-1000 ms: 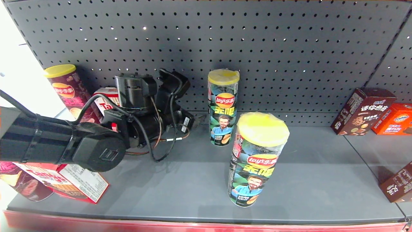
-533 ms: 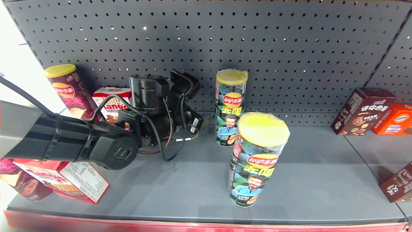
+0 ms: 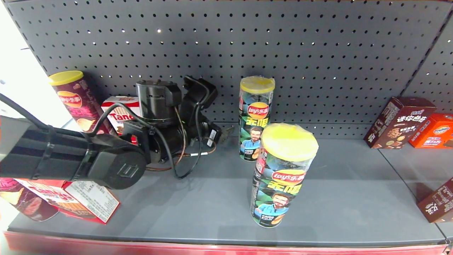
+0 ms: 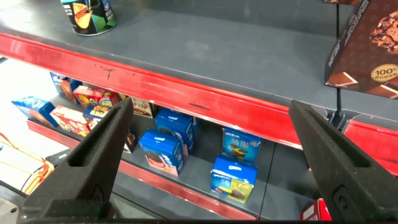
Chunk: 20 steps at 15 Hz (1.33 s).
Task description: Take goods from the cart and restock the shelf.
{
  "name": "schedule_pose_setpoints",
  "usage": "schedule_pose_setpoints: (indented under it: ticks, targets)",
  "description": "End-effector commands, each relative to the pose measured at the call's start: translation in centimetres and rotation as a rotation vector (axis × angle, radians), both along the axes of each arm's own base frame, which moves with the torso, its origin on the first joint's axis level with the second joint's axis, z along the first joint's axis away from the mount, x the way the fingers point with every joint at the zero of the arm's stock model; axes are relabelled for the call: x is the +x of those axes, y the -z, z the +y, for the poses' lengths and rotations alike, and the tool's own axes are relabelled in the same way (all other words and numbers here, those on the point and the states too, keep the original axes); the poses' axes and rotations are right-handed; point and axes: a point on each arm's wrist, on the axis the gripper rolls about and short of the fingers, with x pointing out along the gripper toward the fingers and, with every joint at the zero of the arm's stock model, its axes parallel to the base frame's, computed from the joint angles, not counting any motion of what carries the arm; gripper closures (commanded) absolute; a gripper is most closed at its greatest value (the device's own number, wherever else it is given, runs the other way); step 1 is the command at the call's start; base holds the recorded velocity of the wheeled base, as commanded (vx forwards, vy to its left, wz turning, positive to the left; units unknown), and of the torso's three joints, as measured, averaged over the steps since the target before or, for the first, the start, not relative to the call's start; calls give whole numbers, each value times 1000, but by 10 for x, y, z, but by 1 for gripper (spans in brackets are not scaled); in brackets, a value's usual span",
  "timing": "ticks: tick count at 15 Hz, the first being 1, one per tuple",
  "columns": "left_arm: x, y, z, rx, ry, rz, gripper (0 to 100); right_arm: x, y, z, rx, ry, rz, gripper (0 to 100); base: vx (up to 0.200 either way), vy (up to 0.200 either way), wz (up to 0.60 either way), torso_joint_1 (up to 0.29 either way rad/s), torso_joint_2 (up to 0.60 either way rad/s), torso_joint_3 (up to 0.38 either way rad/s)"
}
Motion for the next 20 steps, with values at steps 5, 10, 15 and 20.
schedule_pose_setpoints:
  ticks: [5, 10, 15, 20]
  targets:
    - [-86, -86, 27, -123, 68, -162, 0, 0, 0, 0, 0, -1, 0, 0, 0, 0, 0, 0, 0, 0]
    - [-169, -90, 78, -164, 104, -224, 0, 0, 0, 0, 0, -1, 0, 0, 0, 0, 0, 0, 0, 0]
    - [-298, -22, 166, -257, 6, -342, 0, 0, 0, 0, -1, -1, 1, 0, 0, 0, 0, 0, 0, 0]
    - [-336, 66, 181, -293, -277, -353, 0, 0, 0, 0, -1, -1, 1, 0, 0, 0, 0, 0, 0, 0]
